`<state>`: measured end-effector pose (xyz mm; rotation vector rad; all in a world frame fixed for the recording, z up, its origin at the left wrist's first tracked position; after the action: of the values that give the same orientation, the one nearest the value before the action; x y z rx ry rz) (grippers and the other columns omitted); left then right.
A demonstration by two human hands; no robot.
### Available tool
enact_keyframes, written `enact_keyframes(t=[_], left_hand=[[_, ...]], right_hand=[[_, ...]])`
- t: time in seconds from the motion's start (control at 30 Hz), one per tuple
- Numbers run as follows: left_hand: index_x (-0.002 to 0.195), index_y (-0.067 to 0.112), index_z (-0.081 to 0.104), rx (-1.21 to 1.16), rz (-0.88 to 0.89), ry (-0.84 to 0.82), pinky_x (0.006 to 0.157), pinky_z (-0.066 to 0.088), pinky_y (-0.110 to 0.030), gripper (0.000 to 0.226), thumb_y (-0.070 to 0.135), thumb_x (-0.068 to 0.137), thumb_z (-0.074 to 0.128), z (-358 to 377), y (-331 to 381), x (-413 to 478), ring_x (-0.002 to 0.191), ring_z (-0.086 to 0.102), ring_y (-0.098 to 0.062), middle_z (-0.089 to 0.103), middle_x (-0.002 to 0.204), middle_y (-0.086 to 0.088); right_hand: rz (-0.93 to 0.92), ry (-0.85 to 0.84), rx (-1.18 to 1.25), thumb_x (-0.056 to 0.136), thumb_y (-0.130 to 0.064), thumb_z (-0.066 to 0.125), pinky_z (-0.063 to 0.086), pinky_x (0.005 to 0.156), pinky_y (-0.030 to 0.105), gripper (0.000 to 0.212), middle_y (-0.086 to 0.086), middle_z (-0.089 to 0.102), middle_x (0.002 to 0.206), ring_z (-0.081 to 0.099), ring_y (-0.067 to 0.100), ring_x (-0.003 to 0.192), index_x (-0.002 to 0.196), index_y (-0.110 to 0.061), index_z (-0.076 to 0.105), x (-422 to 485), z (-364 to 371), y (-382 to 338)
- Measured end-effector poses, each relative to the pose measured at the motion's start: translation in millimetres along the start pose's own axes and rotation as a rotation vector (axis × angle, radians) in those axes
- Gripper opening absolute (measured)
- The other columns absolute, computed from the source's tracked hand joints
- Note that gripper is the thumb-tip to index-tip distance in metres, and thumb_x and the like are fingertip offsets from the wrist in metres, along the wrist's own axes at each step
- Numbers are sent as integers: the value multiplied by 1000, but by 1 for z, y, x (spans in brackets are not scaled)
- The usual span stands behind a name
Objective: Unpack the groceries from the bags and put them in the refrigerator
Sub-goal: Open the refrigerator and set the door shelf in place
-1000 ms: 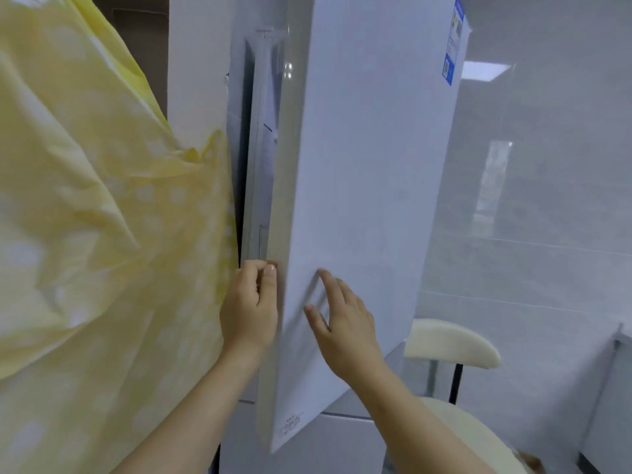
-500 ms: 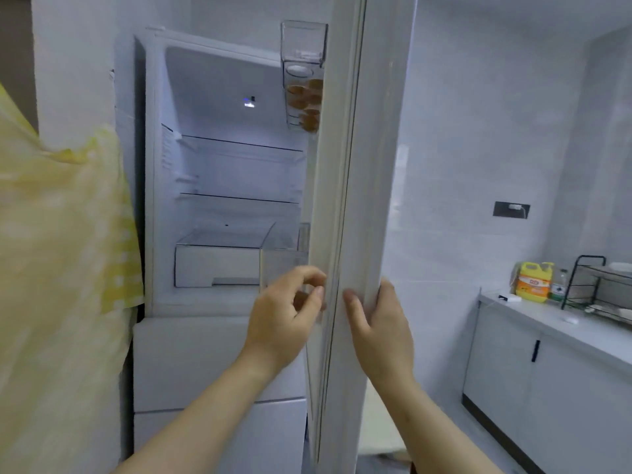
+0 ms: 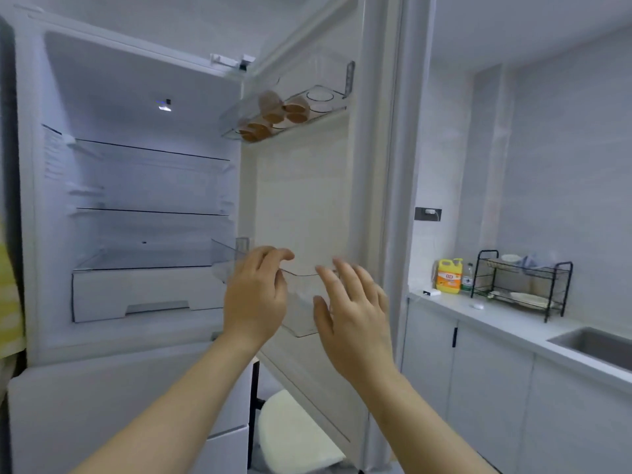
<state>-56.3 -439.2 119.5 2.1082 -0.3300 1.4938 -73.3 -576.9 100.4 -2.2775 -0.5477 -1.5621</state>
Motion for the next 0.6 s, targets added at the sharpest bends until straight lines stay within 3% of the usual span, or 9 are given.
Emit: enact_keyframes(t=[0.13,0.23,0.3,0.37,0.47,0.6], left_hand=[[121,13,58,-30,-97,-254,81,36,-23,39,-4,90,40,42,-25,5,111,53,-22,56,124,-1],[119,14,60,-61,1,-307,89,37,-27,42,-7,87,42,62,-26,8,119,50,-25,57,123,-3],[119,15,61,-62,71,-340,105,29,-34,43,-8,87,43,79,-23,13,135,35,-28,55,128,-5],[125,19,56,-67,93,-415,113,18,-36,46,-5,89,42,99,-20,16,141,23,-24,48,136,0],[131,23,50,-62,144,-499,112,20,-44,51,-1,87,42,130,-11,17,135,33,-21,49,133,2],[124,19,57,-47,164,-431,104,33,-46,48,3,79,48,154,-1,22,111,49,-29,56,119,-5]], right_hand=[[-43,-132,28,87,-35,43,52,78,35,37,-4,67,109,62,22,105,114,-19,62,15,26,-3],[50,-129,20,75,-11,69,50,65,32,29,-3,69,93,65,23,93,103,-17,66,21,36,23],[128,-138,-2,72,-2,73,48,66,33,33,1,68,93,64,26,94,102,-12,66,24,40,43],[213,-179,9,85,-3,59,42,76,34,27,4,63,106,56,25,106,111,-9,61,28,46,62],[323,-228,29,94,-7,44,42,80,31,25,4,53,119,48,22,112,118,-8,51,28,54,93],[448,-274,19,97,-11,39,44,81,33,22,3,47,128,47,23,113,118,-10,46,29,63,126]])
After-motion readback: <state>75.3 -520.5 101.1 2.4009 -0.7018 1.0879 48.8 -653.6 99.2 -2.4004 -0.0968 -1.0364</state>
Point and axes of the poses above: each hand's wrist, its own x-axis towards the middle knuckle, its own z-axis out of the palm, y = z × x, the point moved 10 cm from there along x, towards the middle knuckle
